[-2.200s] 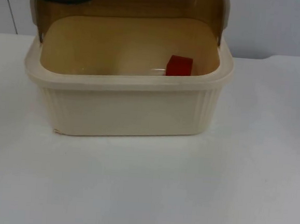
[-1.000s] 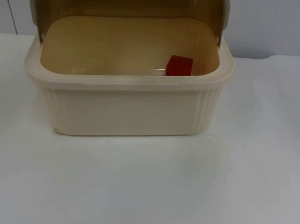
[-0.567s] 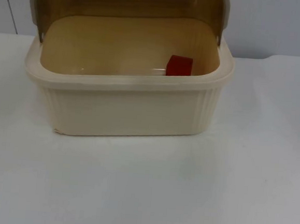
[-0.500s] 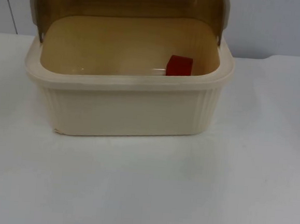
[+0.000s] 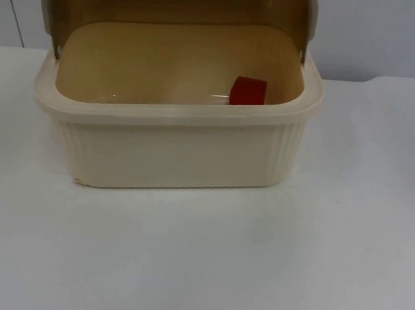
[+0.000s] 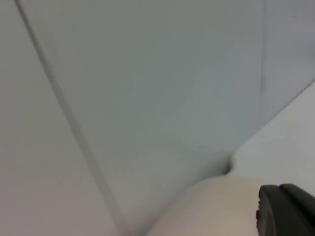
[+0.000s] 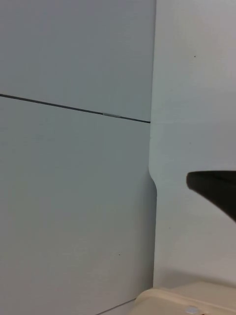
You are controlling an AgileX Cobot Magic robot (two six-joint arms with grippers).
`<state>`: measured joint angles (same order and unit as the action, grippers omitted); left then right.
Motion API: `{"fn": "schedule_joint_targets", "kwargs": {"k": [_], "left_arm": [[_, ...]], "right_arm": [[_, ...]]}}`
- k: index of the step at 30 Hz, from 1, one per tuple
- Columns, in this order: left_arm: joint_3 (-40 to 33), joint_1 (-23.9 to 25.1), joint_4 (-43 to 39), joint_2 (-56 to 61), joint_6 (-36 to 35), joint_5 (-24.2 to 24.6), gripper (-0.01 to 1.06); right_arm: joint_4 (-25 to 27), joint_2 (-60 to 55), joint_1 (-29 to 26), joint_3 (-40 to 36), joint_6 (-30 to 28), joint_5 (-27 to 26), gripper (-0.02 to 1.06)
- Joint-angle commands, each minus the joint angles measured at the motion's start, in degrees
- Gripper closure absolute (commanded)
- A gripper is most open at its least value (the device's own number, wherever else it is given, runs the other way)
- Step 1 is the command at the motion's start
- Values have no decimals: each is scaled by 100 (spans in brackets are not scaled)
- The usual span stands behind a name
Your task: Open the box lid with the left hand, place the block into the box with the right hand, then close the box lid with the left hand.
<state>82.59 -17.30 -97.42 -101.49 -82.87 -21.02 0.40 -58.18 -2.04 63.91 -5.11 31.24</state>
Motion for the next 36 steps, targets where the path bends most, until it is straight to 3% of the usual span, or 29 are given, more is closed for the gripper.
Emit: {"fn": "schedule_joint_targets", "kwargs": {"k": [1,6,10,17,21,36], "left_arm": [[53,47,-253,8,270,392,105],[53,4,-253,-29,1815,530,105],[53,4,-253,-115,2235,519,105],[53,75,-253,-355,1744,465,105],[53,75,-253,-430,1290,786,105],[-473,75,-253,-516,1368,506,105]], "right_arm": [[-40,21,1,-33,-25,-20,-1],[-40,21,1,-33,-2,-17,-1],[-40,21,1,-33,19,-29,-1],[-40,21,1,-33,19,-79,-1],[-40,21,1,-33,19,-79,-1],[-40,21,1,-33,19,-102,-1]]}}
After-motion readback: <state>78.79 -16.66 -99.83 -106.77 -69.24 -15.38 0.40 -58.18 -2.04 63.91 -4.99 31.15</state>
